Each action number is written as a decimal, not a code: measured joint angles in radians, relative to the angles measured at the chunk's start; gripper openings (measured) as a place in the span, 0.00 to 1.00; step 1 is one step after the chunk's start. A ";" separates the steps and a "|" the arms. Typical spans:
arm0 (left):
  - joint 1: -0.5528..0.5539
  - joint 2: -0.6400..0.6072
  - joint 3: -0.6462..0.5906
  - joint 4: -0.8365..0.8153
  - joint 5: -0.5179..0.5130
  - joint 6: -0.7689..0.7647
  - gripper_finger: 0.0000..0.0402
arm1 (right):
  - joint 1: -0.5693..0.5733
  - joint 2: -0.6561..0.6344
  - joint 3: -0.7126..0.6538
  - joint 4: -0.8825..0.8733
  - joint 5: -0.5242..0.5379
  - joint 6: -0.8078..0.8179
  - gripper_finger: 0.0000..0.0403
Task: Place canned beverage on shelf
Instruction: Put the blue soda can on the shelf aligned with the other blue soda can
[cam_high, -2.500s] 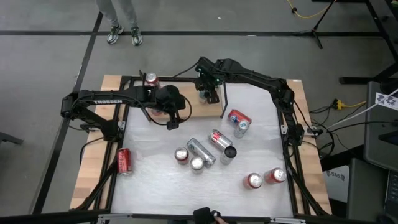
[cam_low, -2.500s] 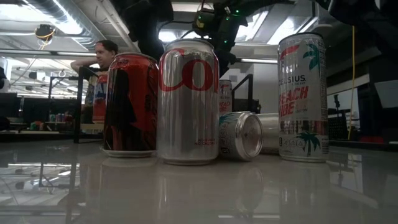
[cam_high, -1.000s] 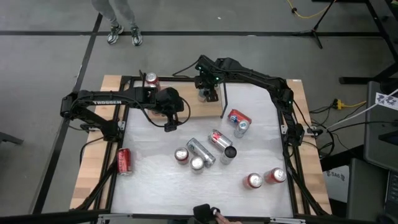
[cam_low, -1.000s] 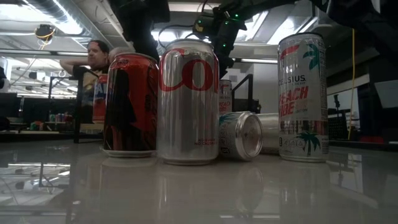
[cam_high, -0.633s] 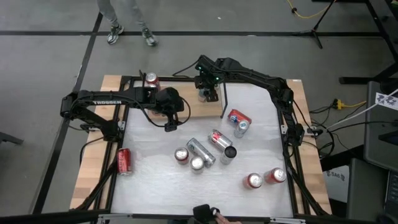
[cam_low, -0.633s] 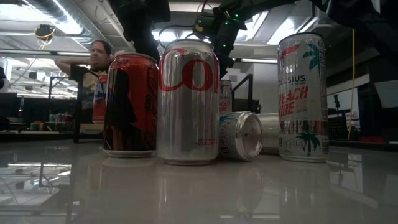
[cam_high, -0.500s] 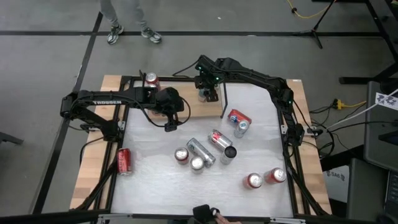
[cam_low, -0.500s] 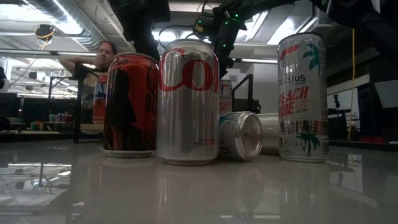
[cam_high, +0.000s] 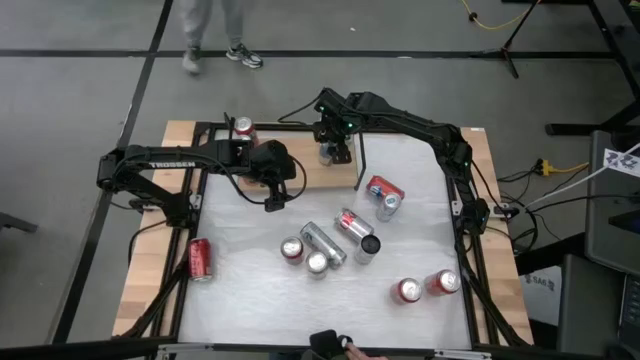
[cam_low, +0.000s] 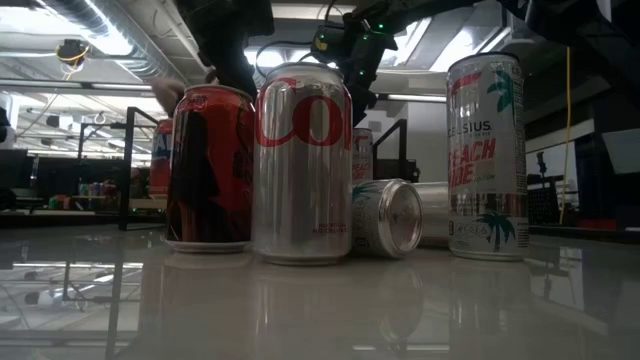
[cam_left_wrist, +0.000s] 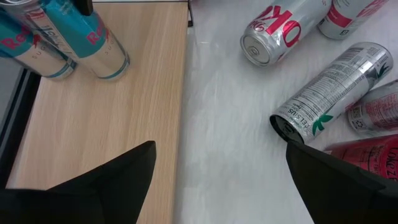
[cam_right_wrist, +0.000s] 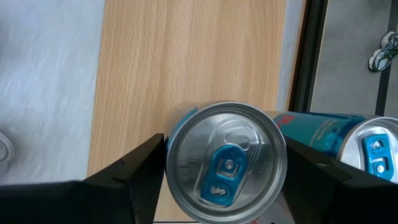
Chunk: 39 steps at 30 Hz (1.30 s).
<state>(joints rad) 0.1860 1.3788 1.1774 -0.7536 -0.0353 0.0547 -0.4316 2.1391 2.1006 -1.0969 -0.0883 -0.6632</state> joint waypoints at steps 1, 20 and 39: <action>0.000 0.000 0.000 0.000 0.000 0.000 0.88 | 0.000 0.000 0.000 0.000 0.000 0.000 0.65; 0.000 0.000 0.000 0.000 0.000 0.000 0.88 | 0.001 0.006 -0.003 -0.012 0.000 -0.024 0.82; 0.001 0.000 0.000 0.000 0.000 0.000 0.88 | 0.038 -0.007 -0.002 -0.007 0.073 -0.018 0.95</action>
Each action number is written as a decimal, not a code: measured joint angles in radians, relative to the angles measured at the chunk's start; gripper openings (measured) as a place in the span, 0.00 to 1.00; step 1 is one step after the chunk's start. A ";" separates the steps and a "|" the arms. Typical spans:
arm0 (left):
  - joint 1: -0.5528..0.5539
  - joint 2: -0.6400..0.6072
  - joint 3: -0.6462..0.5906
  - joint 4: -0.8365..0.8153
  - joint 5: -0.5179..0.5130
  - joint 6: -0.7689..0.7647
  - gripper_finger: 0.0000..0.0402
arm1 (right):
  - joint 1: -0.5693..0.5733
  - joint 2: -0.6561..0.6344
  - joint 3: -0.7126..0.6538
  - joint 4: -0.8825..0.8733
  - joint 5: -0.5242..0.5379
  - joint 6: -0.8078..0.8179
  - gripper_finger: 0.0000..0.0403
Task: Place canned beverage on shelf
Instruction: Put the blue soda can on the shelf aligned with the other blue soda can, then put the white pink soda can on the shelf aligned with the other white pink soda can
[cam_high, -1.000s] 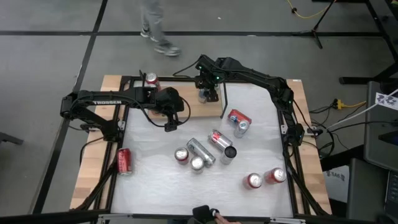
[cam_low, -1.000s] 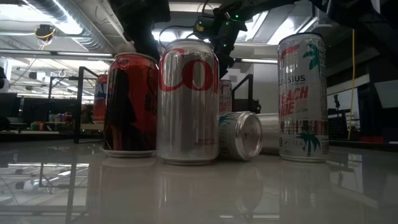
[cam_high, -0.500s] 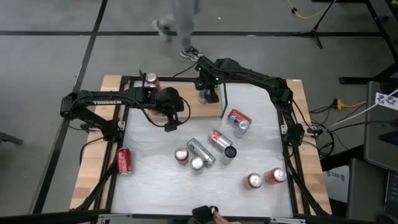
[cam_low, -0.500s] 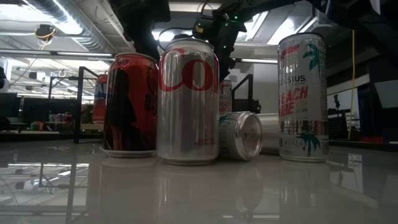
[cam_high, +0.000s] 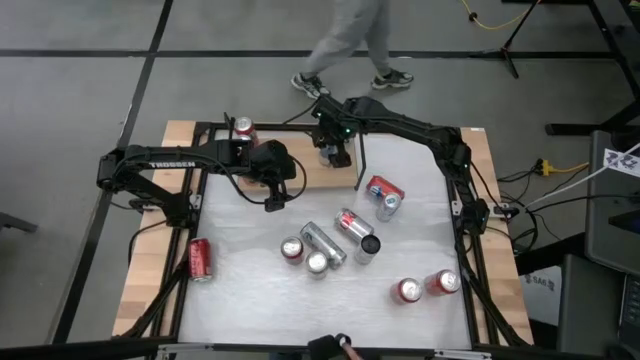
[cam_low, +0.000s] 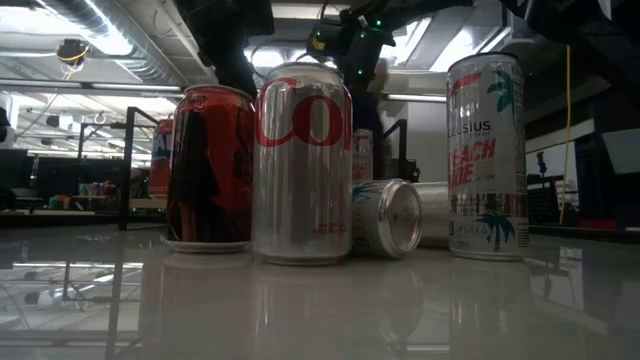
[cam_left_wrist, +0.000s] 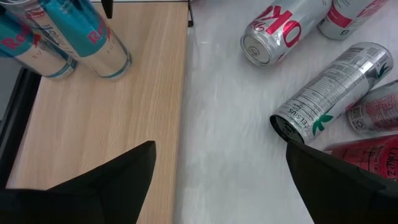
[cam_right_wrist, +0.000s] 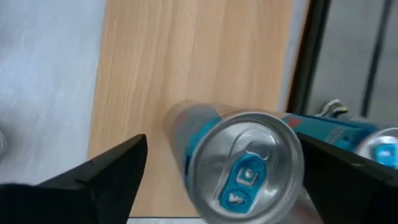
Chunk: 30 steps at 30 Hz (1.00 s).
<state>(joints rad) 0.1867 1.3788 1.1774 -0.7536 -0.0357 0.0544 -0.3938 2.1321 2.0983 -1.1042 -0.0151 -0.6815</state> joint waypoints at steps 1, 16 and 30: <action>0.000 0.000 0.000 0.000 0.000 0.000 0.88 | 0.008 -0.006 0.000 0.000 0.023 0.000 0.95; 0.000 0.000 0.000 0.006 0.000 0.000 0.88 | 0.157 -0.212 0.002 -0.129 0.163 0.094 0.95; -0.005 0.000 0.000 0.067 0.000 -0.050 0.88 | 0.349 -0.504 -0.035 -0.465 0.184 0.592 0.95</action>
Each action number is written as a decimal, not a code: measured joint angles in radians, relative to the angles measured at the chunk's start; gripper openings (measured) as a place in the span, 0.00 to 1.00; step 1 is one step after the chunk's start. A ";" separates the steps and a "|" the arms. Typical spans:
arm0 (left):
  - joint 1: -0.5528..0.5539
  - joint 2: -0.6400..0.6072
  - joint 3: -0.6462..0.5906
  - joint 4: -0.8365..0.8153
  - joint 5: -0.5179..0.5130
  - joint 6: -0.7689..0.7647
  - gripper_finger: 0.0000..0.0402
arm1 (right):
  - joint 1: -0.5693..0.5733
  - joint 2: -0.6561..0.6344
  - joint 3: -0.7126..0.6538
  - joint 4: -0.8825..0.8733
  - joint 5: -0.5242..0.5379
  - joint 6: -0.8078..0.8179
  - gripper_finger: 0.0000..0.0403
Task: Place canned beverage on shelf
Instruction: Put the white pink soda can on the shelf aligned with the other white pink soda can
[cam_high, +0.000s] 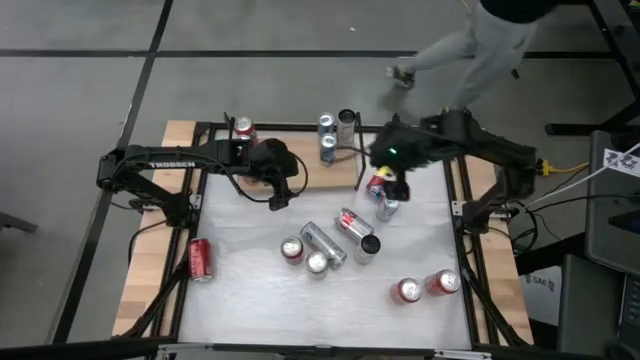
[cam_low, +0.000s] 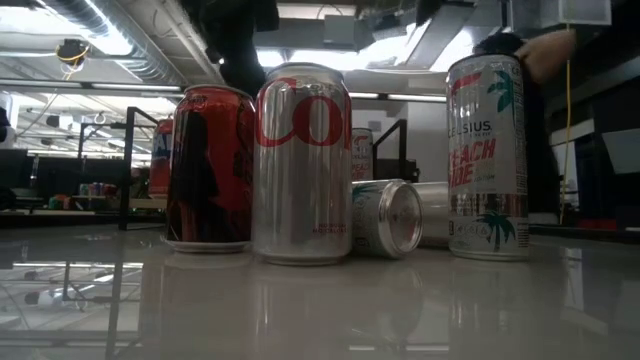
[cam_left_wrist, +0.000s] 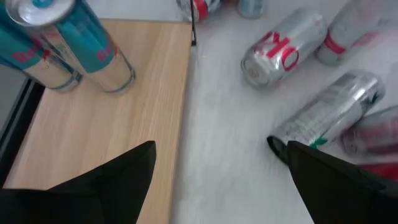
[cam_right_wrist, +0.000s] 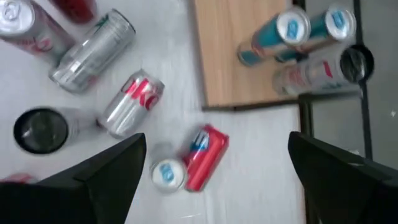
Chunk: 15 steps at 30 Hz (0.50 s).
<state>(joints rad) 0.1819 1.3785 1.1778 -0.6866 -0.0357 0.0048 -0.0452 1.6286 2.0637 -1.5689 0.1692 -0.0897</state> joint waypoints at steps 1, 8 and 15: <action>-0.003 0.000 0.000 0.010 0.000 -0.002 0.88 | 0.020 -0.029 -0.030 0.001 0.022 0.025 0.95; -0.047 0.000 0.000 0.099 0.000 -0.015 0.88 | 0.135 -0.244 -0.311 0.081 0.153 0.163 0.95; -0.105 0.002 0.000 0.220 0.000 -0.081 0.88 | 0.144 -0.412 -0.559 0.191 0.137 0.185 0.95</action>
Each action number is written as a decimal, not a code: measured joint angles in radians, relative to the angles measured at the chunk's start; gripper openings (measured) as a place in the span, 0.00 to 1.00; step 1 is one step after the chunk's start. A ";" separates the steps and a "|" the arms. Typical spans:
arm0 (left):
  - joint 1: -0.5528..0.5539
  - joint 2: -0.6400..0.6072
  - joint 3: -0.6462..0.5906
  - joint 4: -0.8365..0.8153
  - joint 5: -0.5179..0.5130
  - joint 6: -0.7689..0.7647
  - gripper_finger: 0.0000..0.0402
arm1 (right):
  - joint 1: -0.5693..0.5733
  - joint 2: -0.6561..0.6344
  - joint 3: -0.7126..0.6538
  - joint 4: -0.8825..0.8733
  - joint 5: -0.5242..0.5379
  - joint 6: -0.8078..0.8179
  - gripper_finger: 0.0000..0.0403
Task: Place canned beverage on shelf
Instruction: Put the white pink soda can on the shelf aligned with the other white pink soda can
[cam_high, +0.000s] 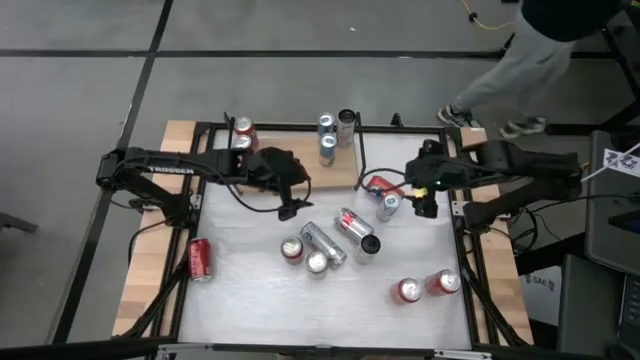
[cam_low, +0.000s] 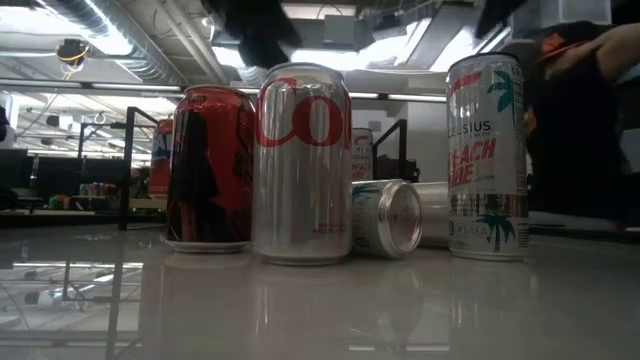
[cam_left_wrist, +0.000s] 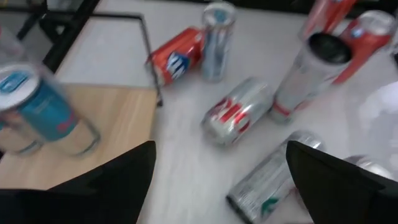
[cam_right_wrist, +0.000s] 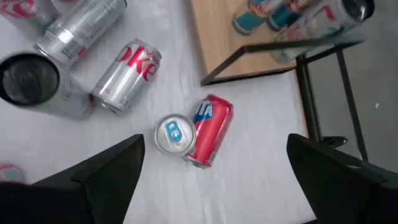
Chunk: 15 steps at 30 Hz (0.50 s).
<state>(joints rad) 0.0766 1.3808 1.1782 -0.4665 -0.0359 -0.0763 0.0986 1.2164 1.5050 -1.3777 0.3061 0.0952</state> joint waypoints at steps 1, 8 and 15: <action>-0.008 0.000 0.000 0.015 0.000 -0.001 0.88 | 0.000 -0.018 -0.027 0.008 0.000 0.001 0.95; -0.052 0.026 0.001 0.141 -0.013 -0.004 0.88 | -0.001 -0.086 -0.180 0.043 -0.001 -0.157 0.95; -0.081 0.124 0.001 0.286 -0.087 -0.040 0.88 | -0.001 -0.076 -0.268 0.051 -0.011 -0.352 0.95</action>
<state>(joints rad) -0.0039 1.5043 1.1793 -0.1805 -0.1228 -0.1168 0.0978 1.1404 1.2370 -1.3266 0.2949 -0.2572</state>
